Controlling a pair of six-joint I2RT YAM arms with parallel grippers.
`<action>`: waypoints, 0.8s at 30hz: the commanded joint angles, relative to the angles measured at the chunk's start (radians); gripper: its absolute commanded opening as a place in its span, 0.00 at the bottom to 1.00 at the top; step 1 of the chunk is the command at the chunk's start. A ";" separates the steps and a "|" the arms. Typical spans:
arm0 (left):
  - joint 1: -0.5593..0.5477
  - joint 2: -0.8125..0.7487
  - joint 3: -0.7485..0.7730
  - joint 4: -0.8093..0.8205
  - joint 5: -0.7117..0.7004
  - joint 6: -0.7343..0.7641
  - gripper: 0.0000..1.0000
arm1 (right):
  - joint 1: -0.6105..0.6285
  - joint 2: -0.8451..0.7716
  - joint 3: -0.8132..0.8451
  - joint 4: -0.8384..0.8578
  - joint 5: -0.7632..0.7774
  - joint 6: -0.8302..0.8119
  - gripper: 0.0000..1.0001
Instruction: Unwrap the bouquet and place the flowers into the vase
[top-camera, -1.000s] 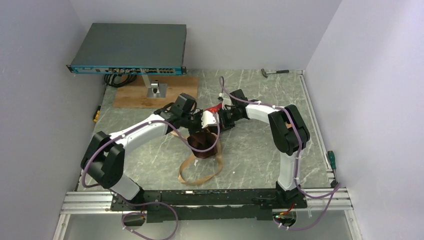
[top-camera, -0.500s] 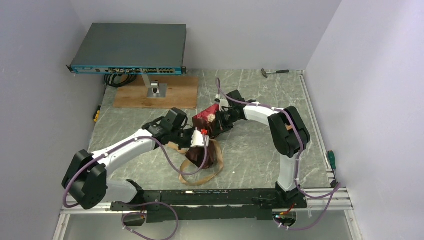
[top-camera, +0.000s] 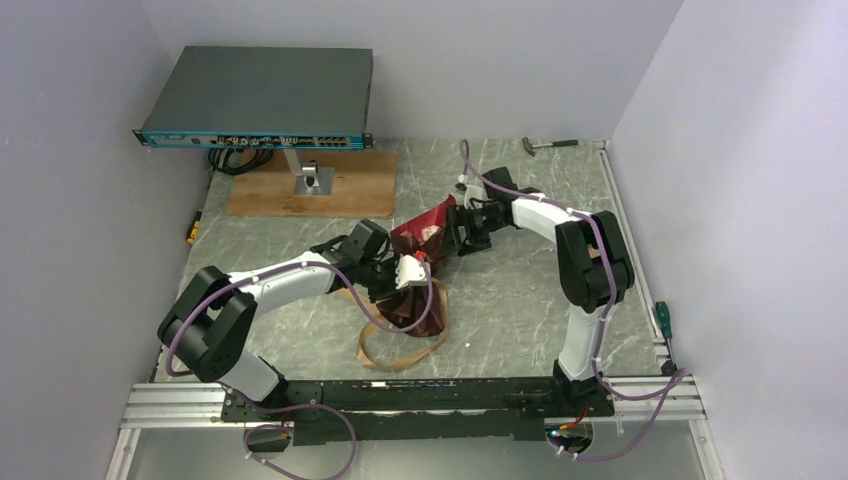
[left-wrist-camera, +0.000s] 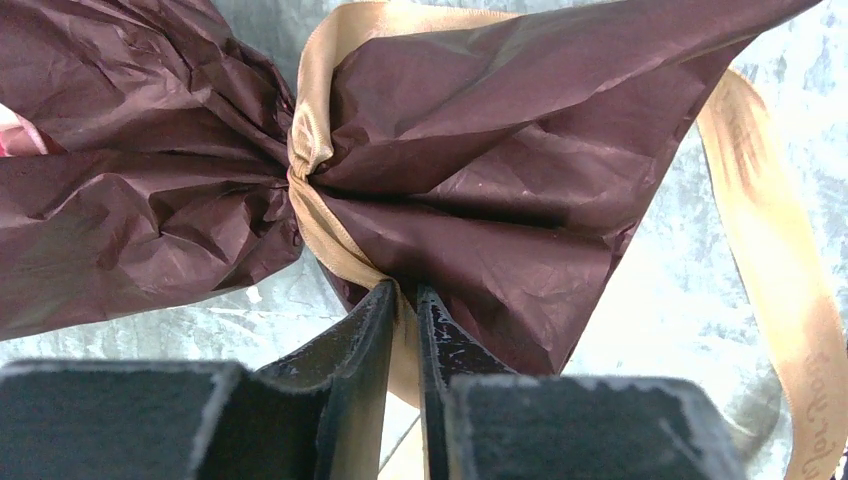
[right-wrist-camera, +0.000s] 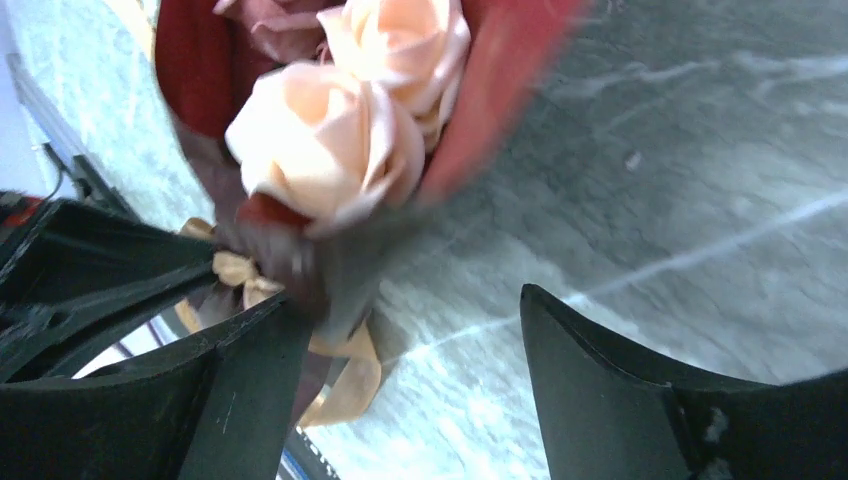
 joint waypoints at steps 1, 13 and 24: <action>-0.003 0.016 0.027 0.055 0.043 -0.096 0.22 | -0.061 -0.112 0.026 -0.095 -0.144 -0.134 0.78; -0.002 -0.004 0.012 0.088 0.049 -0.130 0.25 | 0.056 -0.223 -0.123 0.091 -0.340 0.013 0.35; -0.001 0.038 0.034 0.140 0.069 -0.349 0.16 | 0.110 -0.174 -0.247 0.153 -0.264 0.145 0.18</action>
